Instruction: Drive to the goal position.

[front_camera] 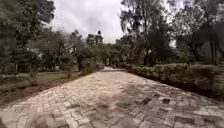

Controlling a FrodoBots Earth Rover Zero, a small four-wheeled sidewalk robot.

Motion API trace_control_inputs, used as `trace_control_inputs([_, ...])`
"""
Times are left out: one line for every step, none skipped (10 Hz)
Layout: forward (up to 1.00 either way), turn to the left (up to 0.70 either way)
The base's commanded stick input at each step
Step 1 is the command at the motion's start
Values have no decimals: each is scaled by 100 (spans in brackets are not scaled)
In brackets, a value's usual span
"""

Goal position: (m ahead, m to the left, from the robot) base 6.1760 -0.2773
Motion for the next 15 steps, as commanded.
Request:
trace_control_inputs([70, 0])
trace_control_inputs([70, 0])
trace_control_inputs([70, 0])
trace_control_inputs([70, 0])
trace_control_inputs([70, 0])
trace_control_inputs([70, 0])
trace_control_inputs([70, 0])
trace_control_inputs([70, 0])
trace_control_inputs([70, 0])
trace_control_inputs([70, 0])
trace_control_inputs([70, 0])
trace_control_inputs([70, 0])
trace_control_inputs([70, 0])
trace_control_inputs([70, 0])
trace_control_inputs([70, 0])
